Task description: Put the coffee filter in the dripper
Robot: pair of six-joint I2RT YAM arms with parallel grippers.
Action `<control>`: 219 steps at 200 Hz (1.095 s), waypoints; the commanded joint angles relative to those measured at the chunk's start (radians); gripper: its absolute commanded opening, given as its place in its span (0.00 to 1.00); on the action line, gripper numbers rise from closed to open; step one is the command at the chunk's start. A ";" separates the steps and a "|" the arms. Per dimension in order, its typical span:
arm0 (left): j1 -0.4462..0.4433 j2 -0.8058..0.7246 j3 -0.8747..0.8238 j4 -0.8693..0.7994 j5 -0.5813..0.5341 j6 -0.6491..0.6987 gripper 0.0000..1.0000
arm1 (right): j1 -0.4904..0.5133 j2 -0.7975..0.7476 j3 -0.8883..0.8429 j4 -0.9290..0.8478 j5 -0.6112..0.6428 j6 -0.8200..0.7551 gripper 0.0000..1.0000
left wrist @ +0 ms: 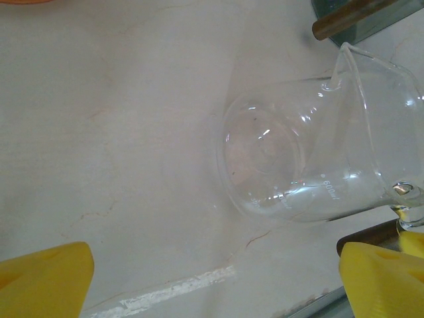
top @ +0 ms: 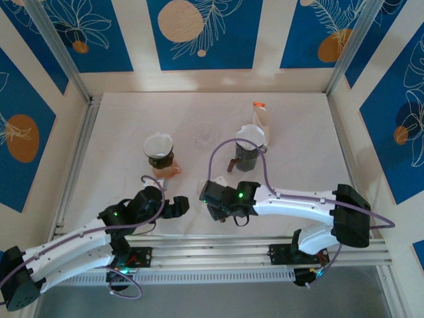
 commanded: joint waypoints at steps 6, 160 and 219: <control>-0.007 -0.024 -0.012 -0.020 -0.028 0.008 0.98 | -0.021 -0.063 0.131 -0.040 0.043 -0.041 0.59; -0.004 -0.228 -0.031 -0.166 -0.026 -0.014 0.99 | -0.438 0.796 1.187 -0.204 -0.112 -0.240 0.48; -0.004 -0.235 -0.036 -0.186 -0.028 -0.016 1.00 | -0.475 0.994 1.343 -0.226 -0.116 -0.251 0.49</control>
